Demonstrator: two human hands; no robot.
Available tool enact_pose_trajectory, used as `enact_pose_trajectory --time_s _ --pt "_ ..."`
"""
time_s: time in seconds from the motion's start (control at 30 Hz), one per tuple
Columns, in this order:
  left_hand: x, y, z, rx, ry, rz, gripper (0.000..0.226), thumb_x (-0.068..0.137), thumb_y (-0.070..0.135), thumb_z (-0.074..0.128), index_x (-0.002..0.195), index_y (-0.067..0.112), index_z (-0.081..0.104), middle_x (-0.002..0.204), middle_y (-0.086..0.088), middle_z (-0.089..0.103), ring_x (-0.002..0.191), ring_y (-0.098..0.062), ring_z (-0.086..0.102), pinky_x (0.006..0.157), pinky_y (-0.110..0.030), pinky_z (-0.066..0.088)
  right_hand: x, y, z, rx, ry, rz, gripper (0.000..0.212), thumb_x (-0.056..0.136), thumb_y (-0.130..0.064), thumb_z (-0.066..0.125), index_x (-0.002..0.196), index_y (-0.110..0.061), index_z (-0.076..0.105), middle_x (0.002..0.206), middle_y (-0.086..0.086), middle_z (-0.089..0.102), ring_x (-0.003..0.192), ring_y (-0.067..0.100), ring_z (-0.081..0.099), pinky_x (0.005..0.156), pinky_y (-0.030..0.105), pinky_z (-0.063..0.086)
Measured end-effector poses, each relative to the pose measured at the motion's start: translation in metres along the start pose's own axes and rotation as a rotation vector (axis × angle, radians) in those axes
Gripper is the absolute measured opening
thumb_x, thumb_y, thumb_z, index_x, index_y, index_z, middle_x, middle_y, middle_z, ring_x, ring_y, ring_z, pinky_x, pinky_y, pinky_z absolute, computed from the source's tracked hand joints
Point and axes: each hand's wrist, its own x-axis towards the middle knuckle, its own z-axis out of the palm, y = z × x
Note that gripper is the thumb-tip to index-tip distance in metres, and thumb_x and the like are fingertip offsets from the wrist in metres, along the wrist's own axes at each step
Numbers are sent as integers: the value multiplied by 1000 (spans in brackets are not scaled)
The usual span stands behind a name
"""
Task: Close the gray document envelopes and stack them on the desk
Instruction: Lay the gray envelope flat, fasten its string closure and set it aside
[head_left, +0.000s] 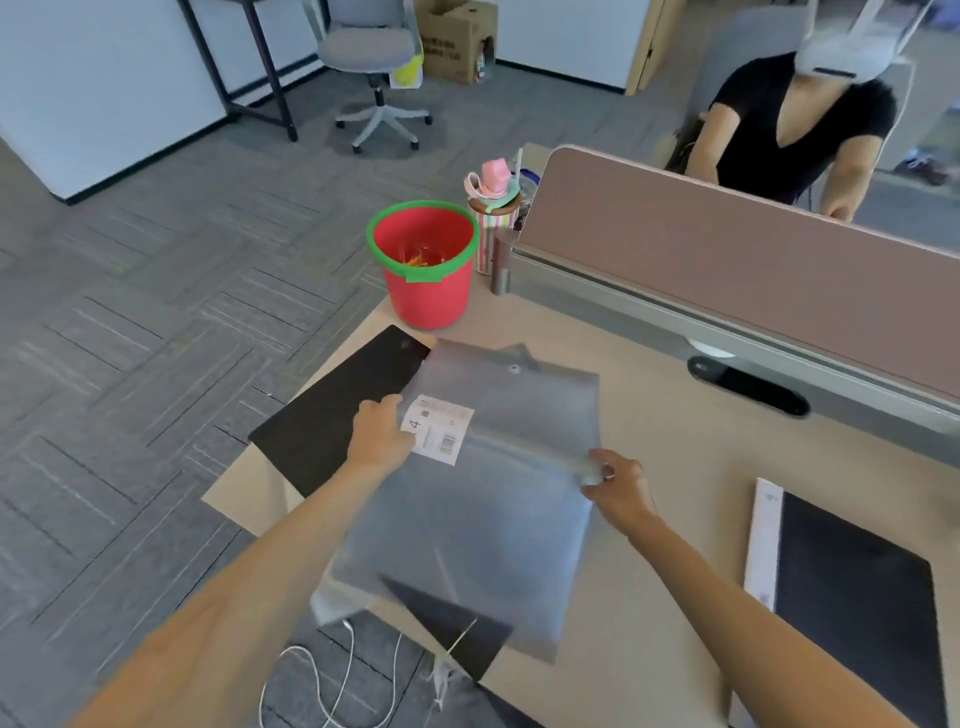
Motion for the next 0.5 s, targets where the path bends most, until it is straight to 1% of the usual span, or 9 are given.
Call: enact_pose_trajectory --time_s 0.03,0.07,0.13,0.17,0.23,0.33,0.4,0.43,0.5 --pt "-5 6 -5 75 33 81 61 87 14 65 142 16 38 133 -17 42 117 -32 48 82 -33 45 0 -2 -7 -68 19 -54 51 78 -2 68 127 -11 58 104 13 56 76 23 57 47 7 42" --pt "-11 13 -9 134 70 160 62 86 13 66 141 17 38 129 -17 43 114 -31 47 81 -34 45 0 -4 -15 -116 40 -103 52 79 -4 68 129 -10 56 112 16 55 84 27 59 56 7 45" --pt "-23 29 -19 189 136 275 63 86 9 64 142 19 36 121 -15 42 108 -30 48 80 -35 49 -3 -13 -35 -187 102 -186 50 82 -4 66 131 -6 54 118 21 51 92 34 60 75 26 50" --pt "-31 41 -25 211 170 309 64 86 7 64 142 18 36 120 -15 42 106 -29 49 80 -36 50 -7 -17 -47 -223 144 -224 47 84 -4 65 130 -5 54 118 23 49 93 36 59 78 32 49" --pt "-44 64 -34 249 252 364 57 86 6 63 138 15 41 121 -15 42 106 -29 51 75 -34 48 -17 -26 -74 -298 240 -330 38 88 -6 61 126 -5 56 116 22 48 90 38 59 75 38 51" --pt "-58 97 -43 267 359 451 31 87 11 64 117 13 55 118 -13 46 100 -29 55 69 -29 41 -30 -30 -114 -415 384 -462 28 89 -8 61 117 -8 58 109 19 47 92 36 53 64 35 45" --pt "-63 121 -43 263 408 496 18 87 16 65 102 15 55 111 -11 47 94 -27 55 68 -29 45 -34 -30 -141 -448 469 -544 26 85 -3 65 110 -4 61 105 21 47 96 39 49 66 36 43" --pt "-66 134 -41 225 425 511 15 88 18 65 97 17 53 109 -10 47 93 -25 54 69 -29 47 -37 -29 -153 -440 491 -580 25 83 -2 66 107 -1 61 106 22 49 96 40 50 68 37 45" --pt "-65 155 -34 68 437 511 14 88 17 65 91 18 51 110 -9 44 94 -22 49 75 -29 49 -45 -27 -176 -381 477 -626 21 85 -6 65 104 -4 57 105 16 56 90 37 56 70 42 50"
